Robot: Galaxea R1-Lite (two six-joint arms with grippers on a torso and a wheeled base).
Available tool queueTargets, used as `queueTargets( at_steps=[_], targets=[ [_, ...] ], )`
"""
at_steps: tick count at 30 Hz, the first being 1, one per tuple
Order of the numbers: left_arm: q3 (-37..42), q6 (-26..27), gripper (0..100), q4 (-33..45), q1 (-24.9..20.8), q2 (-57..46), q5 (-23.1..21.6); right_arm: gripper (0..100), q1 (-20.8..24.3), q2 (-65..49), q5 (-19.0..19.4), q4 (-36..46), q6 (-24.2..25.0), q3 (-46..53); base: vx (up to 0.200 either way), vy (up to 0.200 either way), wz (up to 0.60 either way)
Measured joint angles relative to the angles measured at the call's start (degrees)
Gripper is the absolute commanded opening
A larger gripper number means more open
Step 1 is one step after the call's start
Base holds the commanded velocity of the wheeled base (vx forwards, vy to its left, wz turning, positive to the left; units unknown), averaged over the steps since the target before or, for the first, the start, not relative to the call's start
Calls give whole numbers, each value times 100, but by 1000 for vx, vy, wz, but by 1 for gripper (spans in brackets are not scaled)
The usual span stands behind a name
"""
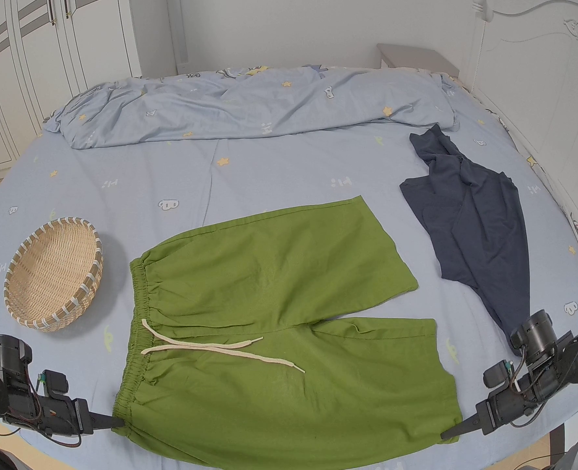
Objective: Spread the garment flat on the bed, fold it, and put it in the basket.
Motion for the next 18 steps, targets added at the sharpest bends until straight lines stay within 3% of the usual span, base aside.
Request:
queueTargets(
  at_steps=[6,9,14,18],
  targets=[
    [-756,-948,0,1424,-193,-772,0,0,99,-694,-165,909,321,-895,0,0,0],
    [-1373,-1408,0,2033,-355,-1146,2,0,160,-950,-545,1304,438,-1488,0,0,0],
    [-2338,-1924,0,2610,-683,-1579,62,0,400,-1198,-1634,1729,640,-2577,0,0,0],
    [-2887,-2109,0,2766,-848,-1601,128,0,617,-1168,-1858,1832,730,-3323,0,0,0]
  ],
)
